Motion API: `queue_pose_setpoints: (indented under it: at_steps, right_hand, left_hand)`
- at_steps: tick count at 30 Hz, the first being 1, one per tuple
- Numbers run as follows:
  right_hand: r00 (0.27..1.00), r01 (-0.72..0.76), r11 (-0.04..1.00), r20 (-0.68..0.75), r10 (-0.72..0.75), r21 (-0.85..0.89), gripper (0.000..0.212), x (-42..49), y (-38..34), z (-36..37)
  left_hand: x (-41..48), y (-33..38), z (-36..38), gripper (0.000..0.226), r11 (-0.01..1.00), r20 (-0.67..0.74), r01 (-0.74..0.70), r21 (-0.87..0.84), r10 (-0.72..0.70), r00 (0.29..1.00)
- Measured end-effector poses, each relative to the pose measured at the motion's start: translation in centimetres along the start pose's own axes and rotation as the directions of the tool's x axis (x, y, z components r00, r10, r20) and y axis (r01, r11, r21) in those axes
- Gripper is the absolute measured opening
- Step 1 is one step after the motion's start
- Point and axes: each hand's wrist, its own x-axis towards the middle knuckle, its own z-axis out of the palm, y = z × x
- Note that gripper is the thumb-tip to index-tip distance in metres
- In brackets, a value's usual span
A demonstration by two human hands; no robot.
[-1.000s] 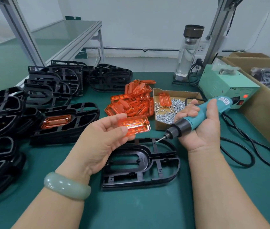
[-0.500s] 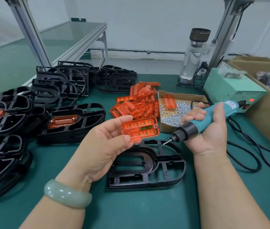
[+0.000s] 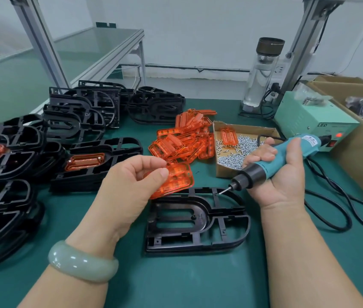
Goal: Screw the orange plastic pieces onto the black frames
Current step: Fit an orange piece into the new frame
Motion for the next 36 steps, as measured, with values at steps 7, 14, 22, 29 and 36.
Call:
queue_pose_setpoints:
  at_steps: [7, 14, 22, 29, 36]
  right_hand:
    - [1.000, -0.013, 1.000, 0.002, 0.013, -0.008, 0.034, 0.1, 0.1, 0.0]
    - [1.000, -0.016, 1.000, -0.018, 0.016, -0.016, 0.037, -0.1, 0.2, 0.0]
    - [0.999, -0.025, 0.999, -0.023, 0.025, -0.024, 0.038, -0.1, 0.3, 0.0]
    - [0.999, -0.022, 1.000, -0.031, 0.021, -0.023, 0.038, -0.1, 0.3, 0.1]
    - [0.999, -0.024, 1.000, -0.043, 0.023, -0.017, 0.038, -0.1, 0.3, 0.1]
  left_hand:
    - [-0.6, 0.0, -0.2, 0.014, 0.843, 0.094, -0.092, 0.529, 0.050, 0.994]
    - [-1.3, -1.0, 1.5, 0.025, 0.757, 0.078, -0.063, 0.651, 0.016, 0.997]
    - [-1.5, -1.1, 1.6, 0.011, 0.666, 0.065, -0.090, 0.740, 0.062, 0.996]
    - [-1.9, -1.6, 1.9, 0.014, 0.605, 0.000, -0.087, 0.791, 0.143, 0.990]
    - [-2.1, -1.5, 1.6, 0.013, 0.576, 0.040, -0.134, 0.807, 0.172, 0.984]
